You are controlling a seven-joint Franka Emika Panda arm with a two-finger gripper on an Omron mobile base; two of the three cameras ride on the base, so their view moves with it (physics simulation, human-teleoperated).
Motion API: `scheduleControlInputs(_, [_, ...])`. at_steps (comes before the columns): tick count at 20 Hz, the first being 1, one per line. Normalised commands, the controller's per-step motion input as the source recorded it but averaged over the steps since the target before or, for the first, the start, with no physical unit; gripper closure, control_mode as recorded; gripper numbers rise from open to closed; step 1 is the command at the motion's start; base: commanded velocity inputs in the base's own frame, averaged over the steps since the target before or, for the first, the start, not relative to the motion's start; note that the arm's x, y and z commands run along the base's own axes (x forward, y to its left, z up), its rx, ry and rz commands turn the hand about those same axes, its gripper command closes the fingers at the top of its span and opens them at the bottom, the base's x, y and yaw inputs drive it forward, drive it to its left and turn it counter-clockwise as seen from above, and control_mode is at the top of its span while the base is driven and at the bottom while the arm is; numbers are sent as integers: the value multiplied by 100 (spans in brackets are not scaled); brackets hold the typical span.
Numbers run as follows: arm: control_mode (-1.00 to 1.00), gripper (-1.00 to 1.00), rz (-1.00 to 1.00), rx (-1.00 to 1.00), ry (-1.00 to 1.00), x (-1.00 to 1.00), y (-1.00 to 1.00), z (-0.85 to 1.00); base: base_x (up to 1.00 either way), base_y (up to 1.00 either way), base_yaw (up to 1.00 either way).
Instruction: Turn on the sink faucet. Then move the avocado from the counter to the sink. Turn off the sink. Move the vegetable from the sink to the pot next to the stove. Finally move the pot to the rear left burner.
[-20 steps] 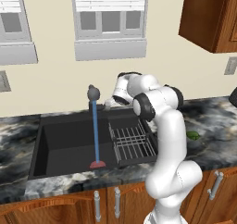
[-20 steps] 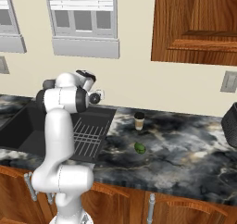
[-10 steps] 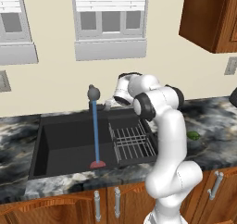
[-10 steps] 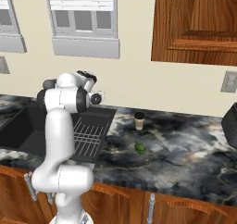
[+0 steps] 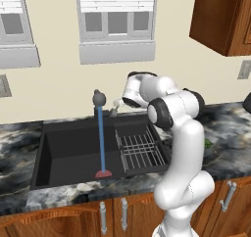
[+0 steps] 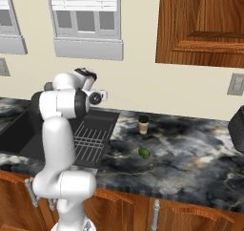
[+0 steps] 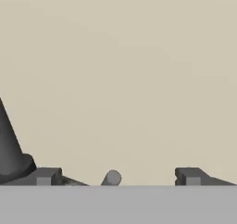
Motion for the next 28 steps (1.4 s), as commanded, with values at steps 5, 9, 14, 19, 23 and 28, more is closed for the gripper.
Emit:
scheduleControlInputs(5, [-100, -100, -9, 0, 0, -41, -16, 67, 0, 0, 0])
scheduleControlInputs(9, [-100, -100, -9, 0, 0, -52, -25, 62, 0, 0, 0])
scheduleControlInputs(14, [-100, -100, -9, 0, 4, -48, -30, 68, 0, 0, 0])
scheduleControlInputs(19, [-100, -100, -9, 0, 10, -41, -33, 73, 0, 0, 0])
scheduleControlInputs(23, [-100, -100, -8, 0, 16, -30, -40, 78, 0, 0, 0])
scheduleControlInputs(28, [-100, -100, -8, 0, 25, -6, -49, 89, 0, 0, 0])
